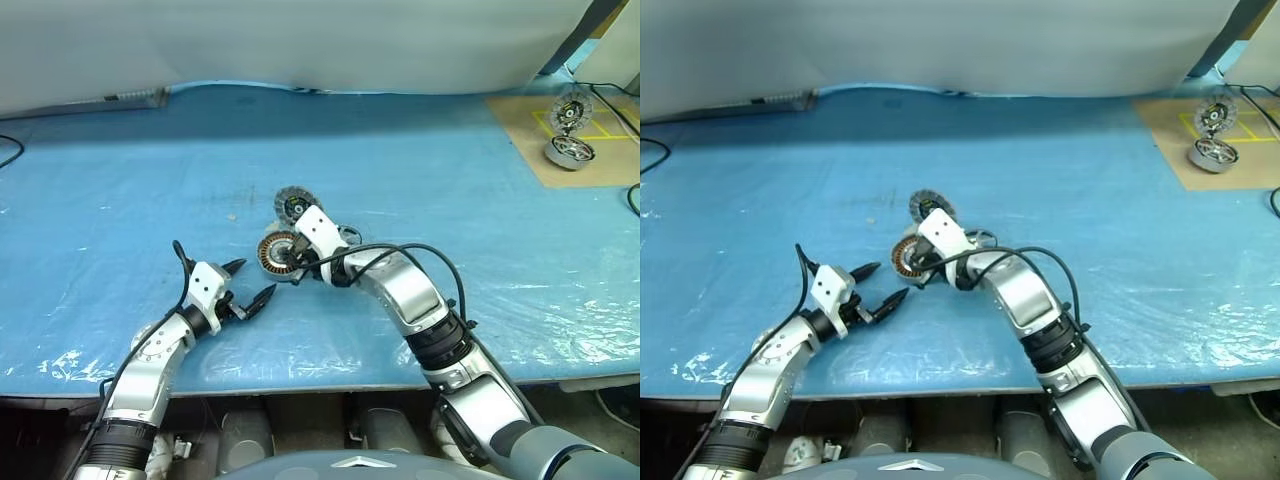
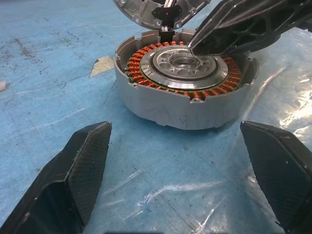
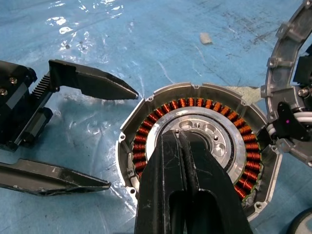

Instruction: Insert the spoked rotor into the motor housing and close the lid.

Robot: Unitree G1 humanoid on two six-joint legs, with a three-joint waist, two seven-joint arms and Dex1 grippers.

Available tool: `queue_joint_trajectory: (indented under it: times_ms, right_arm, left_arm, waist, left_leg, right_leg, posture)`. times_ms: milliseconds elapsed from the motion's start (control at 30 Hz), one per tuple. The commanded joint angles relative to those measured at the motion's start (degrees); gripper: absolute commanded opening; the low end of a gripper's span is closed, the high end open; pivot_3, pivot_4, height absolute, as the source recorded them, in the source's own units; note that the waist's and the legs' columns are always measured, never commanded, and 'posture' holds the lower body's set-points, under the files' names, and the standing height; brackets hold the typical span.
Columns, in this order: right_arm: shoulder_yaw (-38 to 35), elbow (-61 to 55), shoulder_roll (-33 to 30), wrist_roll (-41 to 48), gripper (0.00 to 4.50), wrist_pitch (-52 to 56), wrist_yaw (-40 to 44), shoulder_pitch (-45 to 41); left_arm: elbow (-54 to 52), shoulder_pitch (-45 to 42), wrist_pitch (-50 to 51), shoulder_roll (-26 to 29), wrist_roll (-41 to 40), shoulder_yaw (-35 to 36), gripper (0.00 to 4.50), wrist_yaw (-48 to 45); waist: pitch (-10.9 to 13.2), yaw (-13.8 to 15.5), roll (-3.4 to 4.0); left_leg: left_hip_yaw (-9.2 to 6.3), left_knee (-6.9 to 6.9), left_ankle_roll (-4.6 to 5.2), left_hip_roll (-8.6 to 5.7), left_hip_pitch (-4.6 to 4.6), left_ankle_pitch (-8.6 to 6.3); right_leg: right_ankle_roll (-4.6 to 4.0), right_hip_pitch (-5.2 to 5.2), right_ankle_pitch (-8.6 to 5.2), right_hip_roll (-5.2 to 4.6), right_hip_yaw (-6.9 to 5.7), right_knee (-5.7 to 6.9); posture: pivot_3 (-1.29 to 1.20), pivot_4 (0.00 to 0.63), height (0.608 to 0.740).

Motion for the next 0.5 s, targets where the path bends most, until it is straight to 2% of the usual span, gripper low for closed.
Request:
queue_joint_trajectory:
  times_ms: [33, 333, 500]
  right_arm:
    - [-0.36, -0.32, 0.94, -0.02, 0.02, -1.33, -1.11, -0.92]
    - [-0.63, 6.44, 2.35, -1.78, 0.02, -5.31, -3.85, -2.46]
    - [0.3, 6.96, 1.97, -1.75, 0.02, -5.27, -2.58, -2.67]
  left_arm:
    - [-0.69, 0.06, -1.16, 0.28, -0.26, 0.55, 4.5, -0.22]
    - [-1.0, 0.26, -0.9, 0.2, -0.21, 0.54, 4.5, -0.07]
    - [-1.27, 0.48, -0.8, 0.12, -0.21, 0.53, 4.5, 0.11]
  waist:
    - [0.0, 0.01, 0.0]
    - [0.0, -0.02, 0.0]
    - [0.0, -0.01, 0.0]
  left_leg:
    - [0.0, 0.0, 0.0, 0.0, 0.0, 0.0]
    - [0.0, 0.0, 0.0, 0.0, -0.01, 0.0]
    - [0.0, 0.01, 0.0, 0.0, -0.01, 0.0]
  right_leg:
    - [0.0, 0.0, 0.0, 0.0, 0.0, 0.0]
    - [0.0, 0.0, 0.0, 0.0, 0.0, 0.0]
    - [0.0, 0.0, 0.0, 0.0, 0.0, 0.0]
  posture:
    - [0.0, 0.15, 0.74]
    - [0.0, 0.15, 0.74]
    - [0.0, 0.15, 0.74]
